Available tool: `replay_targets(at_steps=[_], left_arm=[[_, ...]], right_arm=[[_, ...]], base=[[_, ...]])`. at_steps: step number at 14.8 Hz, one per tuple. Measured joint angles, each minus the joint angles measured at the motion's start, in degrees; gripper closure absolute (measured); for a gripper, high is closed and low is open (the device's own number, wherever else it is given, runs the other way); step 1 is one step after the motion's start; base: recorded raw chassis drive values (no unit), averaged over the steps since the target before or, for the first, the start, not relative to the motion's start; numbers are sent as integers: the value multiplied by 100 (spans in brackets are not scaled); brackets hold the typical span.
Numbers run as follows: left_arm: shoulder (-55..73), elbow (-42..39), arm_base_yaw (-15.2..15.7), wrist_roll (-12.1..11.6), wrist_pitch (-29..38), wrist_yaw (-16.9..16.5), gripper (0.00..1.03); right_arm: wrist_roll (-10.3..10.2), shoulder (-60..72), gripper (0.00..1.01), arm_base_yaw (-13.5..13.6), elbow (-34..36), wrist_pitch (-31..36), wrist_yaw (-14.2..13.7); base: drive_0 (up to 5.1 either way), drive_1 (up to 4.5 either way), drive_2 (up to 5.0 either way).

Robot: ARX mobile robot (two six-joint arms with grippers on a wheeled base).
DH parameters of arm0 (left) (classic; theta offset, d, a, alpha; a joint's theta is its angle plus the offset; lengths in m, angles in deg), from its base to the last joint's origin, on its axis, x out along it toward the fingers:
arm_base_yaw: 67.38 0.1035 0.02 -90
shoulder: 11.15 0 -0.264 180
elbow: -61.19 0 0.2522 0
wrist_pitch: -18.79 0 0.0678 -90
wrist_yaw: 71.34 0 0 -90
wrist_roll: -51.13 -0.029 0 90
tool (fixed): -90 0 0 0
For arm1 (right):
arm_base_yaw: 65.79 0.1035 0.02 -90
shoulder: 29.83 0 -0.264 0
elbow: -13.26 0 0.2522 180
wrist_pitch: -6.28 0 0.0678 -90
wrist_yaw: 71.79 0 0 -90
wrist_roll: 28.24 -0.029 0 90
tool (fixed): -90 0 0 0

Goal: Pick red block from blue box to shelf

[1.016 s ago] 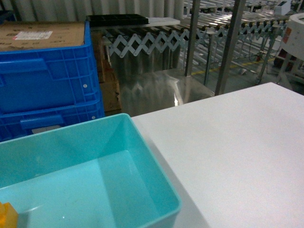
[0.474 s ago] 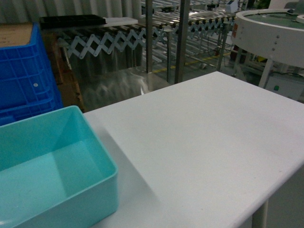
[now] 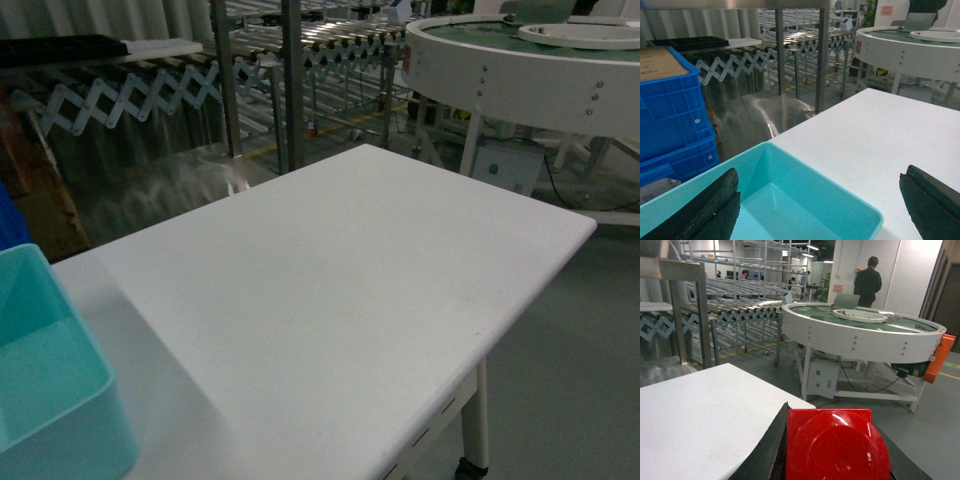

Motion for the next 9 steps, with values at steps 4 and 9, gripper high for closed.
replay_targets(at_steps=[4,9], left_arm=[[0,0,0,0,0,0,5],[0,0,0,0,2,0,5]], right_arm=[[0,2,74,0,0,0,0],[0,2,74,0,0,0,0]], base=[[-165,-165,-165],[-161,-161,-161]])
